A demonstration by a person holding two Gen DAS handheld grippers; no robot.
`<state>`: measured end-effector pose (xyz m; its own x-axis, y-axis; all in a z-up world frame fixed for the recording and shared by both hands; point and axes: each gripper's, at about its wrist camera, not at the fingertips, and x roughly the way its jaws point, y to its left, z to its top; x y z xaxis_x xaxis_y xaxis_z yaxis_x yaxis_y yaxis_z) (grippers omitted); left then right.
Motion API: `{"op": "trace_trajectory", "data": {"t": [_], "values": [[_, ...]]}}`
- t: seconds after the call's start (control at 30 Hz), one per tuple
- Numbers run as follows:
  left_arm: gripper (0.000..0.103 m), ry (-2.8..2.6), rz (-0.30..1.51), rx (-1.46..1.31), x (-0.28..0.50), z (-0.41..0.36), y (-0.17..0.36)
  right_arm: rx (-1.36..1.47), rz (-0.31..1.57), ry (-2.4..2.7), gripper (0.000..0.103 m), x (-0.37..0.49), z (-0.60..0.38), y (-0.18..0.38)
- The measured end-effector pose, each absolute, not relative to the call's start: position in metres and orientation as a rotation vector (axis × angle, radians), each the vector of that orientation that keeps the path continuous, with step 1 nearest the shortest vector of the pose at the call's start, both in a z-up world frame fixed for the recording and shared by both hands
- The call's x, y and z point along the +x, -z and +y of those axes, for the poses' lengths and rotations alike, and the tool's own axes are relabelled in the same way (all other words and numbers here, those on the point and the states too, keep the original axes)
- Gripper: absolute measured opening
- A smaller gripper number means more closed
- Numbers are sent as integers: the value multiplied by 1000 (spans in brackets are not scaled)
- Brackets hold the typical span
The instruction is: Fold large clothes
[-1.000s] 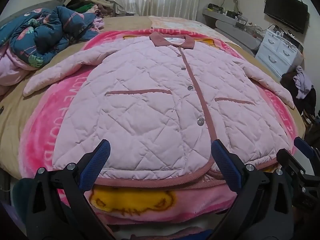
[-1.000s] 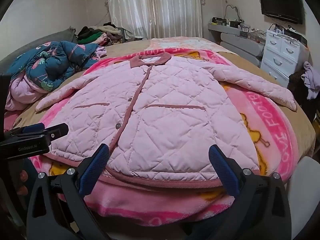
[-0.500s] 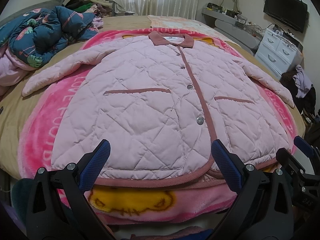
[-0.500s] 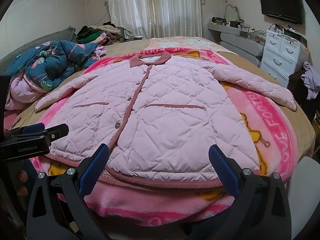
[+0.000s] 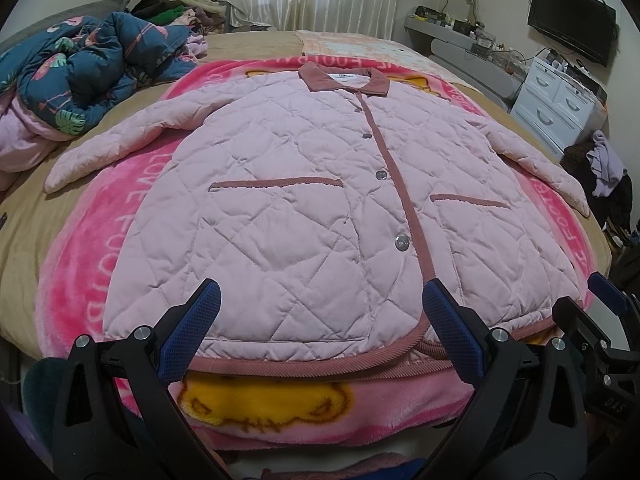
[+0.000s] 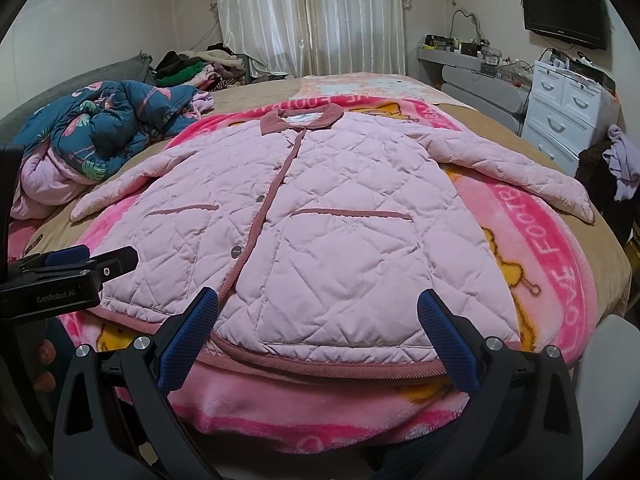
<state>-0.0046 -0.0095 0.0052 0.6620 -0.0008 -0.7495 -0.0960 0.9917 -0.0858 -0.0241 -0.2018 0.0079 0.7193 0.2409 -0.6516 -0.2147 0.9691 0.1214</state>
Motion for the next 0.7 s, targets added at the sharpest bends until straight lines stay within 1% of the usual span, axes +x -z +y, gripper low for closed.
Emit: {"op": "trace_trajectory", "data": {"t": [0.7], "values": [[95,-55,851,-122,-2,-11,-4,37,729,-254,99,-23,-199,-7]]}}
